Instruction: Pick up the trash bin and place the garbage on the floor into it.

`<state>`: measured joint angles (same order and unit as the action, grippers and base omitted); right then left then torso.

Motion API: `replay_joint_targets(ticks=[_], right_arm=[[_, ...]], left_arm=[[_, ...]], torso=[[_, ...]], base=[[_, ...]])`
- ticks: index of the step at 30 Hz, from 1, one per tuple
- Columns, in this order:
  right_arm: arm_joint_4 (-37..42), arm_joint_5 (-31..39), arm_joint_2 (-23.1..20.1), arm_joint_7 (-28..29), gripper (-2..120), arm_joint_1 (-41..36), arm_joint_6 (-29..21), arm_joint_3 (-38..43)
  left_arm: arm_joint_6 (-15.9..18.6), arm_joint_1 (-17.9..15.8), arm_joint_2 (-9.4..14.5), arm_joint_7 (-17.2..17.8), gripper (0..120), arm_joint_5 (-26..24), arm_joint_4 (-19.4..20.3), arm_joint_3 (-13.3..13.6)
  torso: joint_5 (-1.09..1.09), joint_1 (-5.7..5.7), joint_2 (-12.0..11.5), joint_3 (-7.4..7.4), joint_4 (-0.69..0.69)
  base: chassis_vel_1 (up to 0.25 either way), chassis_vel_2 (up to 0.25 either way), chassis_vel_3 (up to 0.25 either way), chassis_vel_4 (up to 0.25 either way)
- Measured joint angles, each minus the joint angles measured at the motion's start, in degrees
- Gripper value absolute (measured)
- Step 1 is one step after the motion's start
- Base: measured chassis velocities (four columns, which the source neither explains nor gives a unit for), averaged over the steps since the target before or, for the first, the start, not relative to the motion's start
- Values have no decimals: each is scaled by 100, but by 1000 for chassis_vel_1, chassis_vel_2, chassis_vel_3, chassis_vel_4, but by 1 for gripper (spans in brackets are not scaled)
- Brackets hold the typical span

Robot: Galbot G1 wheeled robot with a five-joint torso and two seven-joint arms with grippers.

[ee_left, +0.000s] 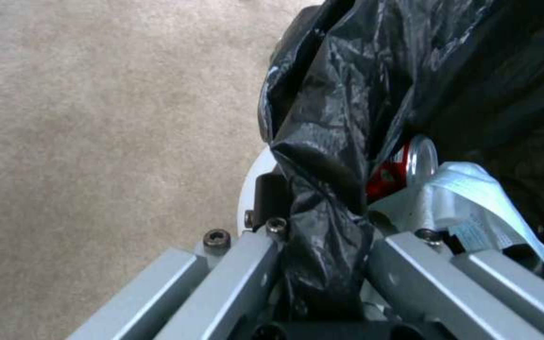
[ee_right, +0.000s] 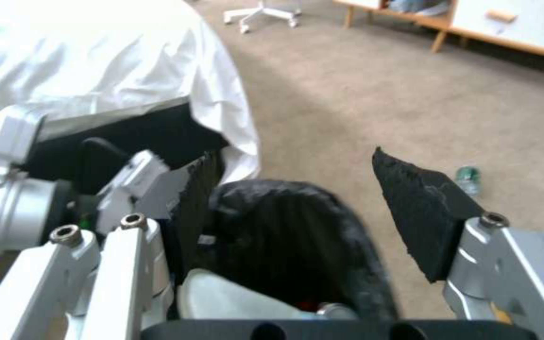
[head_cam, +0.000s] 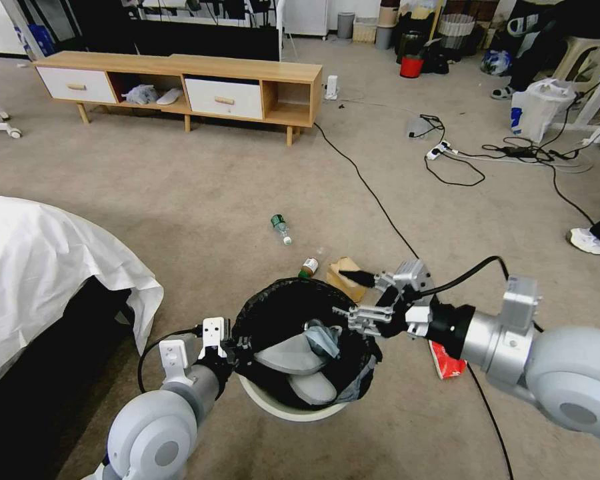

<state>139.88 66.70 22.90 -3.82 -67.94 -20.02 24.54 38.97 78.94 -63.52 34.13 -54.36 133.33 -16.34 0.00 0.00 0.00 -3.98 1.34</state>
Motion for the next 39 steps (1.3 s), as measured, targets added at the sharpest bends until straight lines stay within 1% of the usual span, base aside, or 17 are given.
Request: replay_joint_targets(ticks=[4, 9, 10, 12, 13, 15, 18, 20, 21, 23, 24, 26, 27, 29, 33, 37, 39], right_arm=[[-48, -2, 24, 88, 68, -221, 5, 349], [-179, -103, 82, 176, 68, -912, 6, 1144], [-179, -103, 82, 176, 68, -912, 6, 1144], [-286, -366, 170, 174, 68, -1490, 8, 1739], [-286, -366, 170, 174, 68, -1490, 8, 1739], [-410, -661, 248, 155, 68, -2107, 19, 2240], [-432, -713, 264, 153, 68, -2208, 19, 2309], [-586, -1002, 422, 231, 68, -2748, -52, 2538], [-586, -1002, 422, 231, 68, -2748, -52, 2538], [-670, -1045, 518, 518, 69, -2805, -267, 2459], [-670, -1045, 518, 518, 69, -2805, -267, 2459], [-807, -987, 641, 1026, 71, -2641, -648, 2165], [-807, -987, 641, 1026, 71, -2641, -648, 2165], [-1056, -855, 753, 1419, 72, -2317, -940, 1708], [-1482, -822, 934, 1649, 77, -1858, -1130, 1161], [-1699, -820, 1013, 1773, 78, -1679, -1191, 933], [-2091, -784, 1140, 1991, 86, -1392, -1385, 599]], left_arm=[[-9, 61, 2, -6, 0, 101, 3, -87], [-142, 160, 9, -240, 0, 632, -31, -176], [-142, 160, 9, -240, 0, 632, -31, -176], [-255, 212, -22, -449, 0, 1017, -111, -235], [-255, 212, -22, -449, 0, 1017, -111, -235], [-307, 250, -73, -574, 0, 1204, -117, -270], [-313, 254, -84, -598, 0, 1256, -119, -279], [-374, 287, -135, -721, 0, 1627, -133, -326], [-374, 287, -135, -721, 0, 1627, -133, -326], [-399, 312, -136, -800, 0, 1854, -134, -352], [-399, 312, -136, -800, 0, 1854, -134, -352], [-478, 336, -126, -909, 0, 2159, -134, -399], [-478, 336, -126, -909, 0, 2159, -134, -399], [-547, 354, -130, -991, 0, 2338, -133, -434], [-643, 356, -157, -1075, 0, 2505, -133, -467], [-667, 348, -166, -1090, 0, 2510, -133, -473], [-683, 339, -190, -1117, 0, 2510, -133, -487]], torso=[[0, 0, 0, 0, 0], [1, 0, 0, 0, -1], [1, 0, 0, 0, -1], [2, 0, 0, 0, 0], [2, 0, 0, 0, 0], [0, 0, 0, 0, 0], [0, 0, 0, 0, 1], [1, 0, 0, 0, 1], [1, 0, 0, 0, 1], [0, 0, 0, 0, 0], [0, 0, 0, 0, 0], [1, 0, 0, 0, 0], [1, 0, 0, 0, 0], [1, 0, 0, 0, -1], [1, 0, 0, 0, 0], [-1, 0, 0, 0, 0], [-1, 0, 0, 0, 0]], base=[[0, 0, 0, 0], [0, 0, 0, 0], [0, 0, 0, 0], [0, 0, 0, 0], [0, 0, 0, 0], [0, 0, 0, 0], [0, 0, 0, 0], [0, 0, 0, 0], [0, 0, 0, 0], [0, 0, 0, 0], [0, 0, 0, 0], [0, 0, 0, 0], [0, 0, 0, 0], [0, 0, 0, 0], [0, 0, 0, 0], [0, 0, 0, 0], [0, 0, 0, 0]])
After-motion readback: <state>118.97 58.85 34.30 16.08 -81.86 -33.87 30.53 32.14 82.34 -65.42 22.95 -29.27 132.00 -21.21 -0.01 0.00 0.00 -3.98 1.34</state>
